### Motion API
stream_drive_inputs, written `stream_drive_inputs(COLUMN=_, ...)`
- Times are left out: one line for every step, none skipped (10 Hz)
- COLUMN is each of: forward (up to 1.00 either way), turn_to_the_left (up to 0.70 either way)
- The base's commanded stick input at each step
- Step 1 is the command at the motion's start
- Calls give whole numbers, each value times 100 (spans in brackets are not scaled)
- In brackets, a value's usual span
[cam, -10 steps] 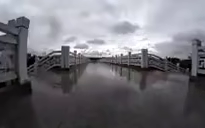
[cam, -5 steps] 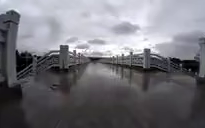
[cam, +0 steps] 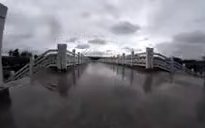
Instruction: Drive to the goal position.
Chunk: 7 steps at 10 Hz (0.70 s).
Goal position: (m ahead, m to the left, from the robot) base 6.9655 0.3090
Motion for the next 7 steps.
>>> stream_drive_inputs(forward=60, turn_to_the_left=0)
stream_drive_inputs(forward=59, turn_to_the_left=0)
stream_drive_inputs(forward=60, turn_to_the_left=0)
stream_drive_inputs(forward=59, turn_to_the_left=0)
stream_drive_inputs(forward=59, turn_to_the_left=0)
stream_drive_inputs(forward=59, turn_to_the_left=0)
stream_drive_inputs(forward=58, turn_to_the_left=0)
